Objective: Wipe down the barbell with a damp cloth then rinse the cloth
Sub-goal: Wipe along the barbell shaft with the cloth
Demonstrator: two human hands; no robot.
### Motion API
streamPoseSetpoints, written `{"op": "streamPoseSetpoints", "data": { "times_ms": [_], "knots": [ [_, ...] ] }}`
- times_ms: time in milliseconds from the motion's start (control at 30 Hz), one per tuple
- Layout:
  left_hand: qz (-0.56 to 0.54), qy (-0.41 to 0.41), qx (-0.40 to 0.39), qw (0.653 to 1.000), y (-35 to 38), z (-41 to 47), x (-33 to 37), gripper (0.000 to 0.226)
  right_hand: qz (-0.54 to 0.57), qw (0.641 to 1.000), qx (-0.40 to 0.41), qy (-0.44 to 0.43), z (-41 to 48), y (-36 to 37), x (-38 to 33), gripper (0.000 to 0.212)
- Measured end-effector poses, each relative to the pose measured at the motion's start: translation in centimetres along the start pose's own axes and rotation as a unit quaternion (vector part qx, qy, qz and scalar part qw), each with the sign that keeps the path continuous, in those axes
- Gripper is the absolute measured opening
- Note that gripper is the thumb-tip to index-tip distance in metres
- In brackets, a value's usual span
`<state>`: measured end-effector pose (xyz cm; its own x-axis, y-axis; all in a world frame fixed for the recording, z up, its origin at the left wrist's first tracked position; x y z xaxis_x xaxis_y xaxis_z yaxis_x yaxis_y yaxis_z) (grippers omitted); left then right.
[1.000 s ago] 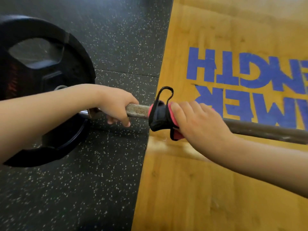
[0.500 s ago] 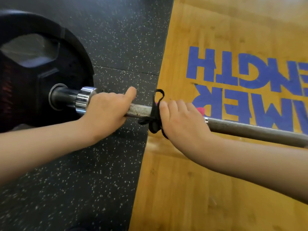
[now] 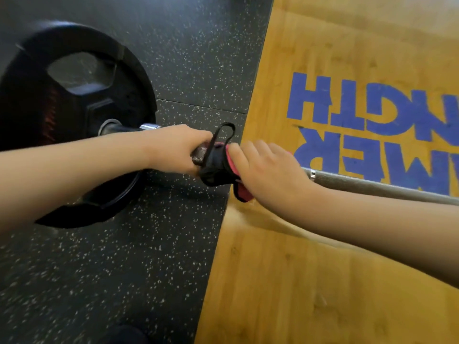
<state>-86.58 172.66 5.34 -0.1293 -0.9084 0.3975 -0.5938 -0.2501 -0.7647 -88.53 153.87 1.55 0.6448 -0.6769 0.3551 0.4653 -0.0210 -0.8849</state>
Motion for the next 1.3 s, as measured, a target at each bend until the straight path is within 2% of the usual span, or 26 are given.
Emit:
{"op": "streamPoseSetpoints", "data": {
  "times_ms": [67,167,267,300,333,400,467,500,600,733,800,867,967,1033,1133,1233,1300],
  "knots": [
    [0.036,-0.015,-0.033,0.999,-0.2,0.6,0.2,0.037,-0.006,1.000,-0.004,-0.003,-2.3,0.0,1.8,0.035],
    [0.109,-0.025,-0.066,0.992,-0.2,1.8,0.4,0.035,0.010,0.999,-0.047,-0.002,-5.5,-0.4,4.5,0.034],
    [0.049,-0.016,-0.120,0.991,-0.1,2.4,0.6,0.018,0.033,0.995,-0.091,-0.002,-7.3,-0.6,6.3,0.040],
    [0.045,-0.007,-0.113,0.993,-0.1,2.2,0.6,0.013,0.045,0.994,-0.096,-0.007,-7.6,-0.6,6.7,0.038],
    [0.061,0.002,-0.083,0.995,0.0,1.9,0.6,0.012,0.054,0.994,-0.096,-0.009,-7.7,-0.6,6.9,0.036],
    [0.122,0.012,0.032,0.992,0.9,1.2,0.3,0.013,0.058,0.994,-0.095,-0.001,-7.4,-0.5,6.7,0.046],
    [0.176,0.036,0.180,0.967,2.5,0.5,-0.2,0.020,0.051,0.995,-0.088,0.007,-6.4,-0.5,5.6,0.051],
    [0.187,0.047,0.228,0.954,3.3,0.2,-0.3,0.025,0.052,0.995,-0.080,0.008,-5.6,-0.5,4.8,0.052],
    [0.193,0.081,0.297,0.932,4.4,-0.1,-0.8,0.037,0.038,0.998,-0.046,0.012,-2.2,-0.3,1.6,0.050],
    [0.157,0.122,0.326,0.924,4.3,-0.7,-0.6,0.035,0.060,0.997,-0.043,0.005,2.5,0.0,-2.8,0.038],
    [0.133,0.111,0.291,0.941,4.1,-1.1,-0.2,0.036,0.069,0.996,-0.048,0.011,3.1,0.0,-3.0,0.036],
    [0.111,0.072,0.218,0.967,3.4,-1.1,0.0,0.033,0.053,0.998,-0.026,-0.004,2.7,0.1,-2.4,0.032],
    [0.076,0.046,0.123,0.988,1.9,-1.0,0.0,0.020,0.049,0.998,-0.030,-0.019,2.0,0.3,-1.2,0.047],
    [0.052,0.039,0.083,0.994,1.1,-0.7,-0.2,0.022,0.051,0.997,-0.046,-0.026,1.1,0.1,-0.4,0.051],
    [0.002,0.020,0.029,0.999,0.2,-0.3,-0.3,0.036,0.067,0.996,-0.054,-0.030,-1.7,0.2,2.2,0.046],
    [0.014,-0.007,-0.043,0.999,-0.3,1.0,0.1,0.046,0.082,0.995,-0.063,-0.006,-5.3,0.0,5.3,0.044],
    [0.014,-0.030,-0.098,0.995,-0.5,2.2,0.5,0.043,0.071,0.994,-0.081,0.010,-7.2,-0.2,6.7,0.046]
  ]
}}
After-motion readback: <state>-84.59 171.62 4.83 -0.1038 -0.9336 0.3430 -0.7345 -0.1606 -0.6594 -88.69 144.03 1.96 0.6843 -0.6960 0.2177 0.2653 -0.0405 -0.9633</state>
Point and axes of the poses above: each hand's wrist, its own z-axis towards the middle knuckle, its own y-axis out of the palm, x = y × z, the point moved 1 cm from there along z, towards the middle knuckle, and after that the axes turned 7 degrees about -z, right-handed, at the moved point
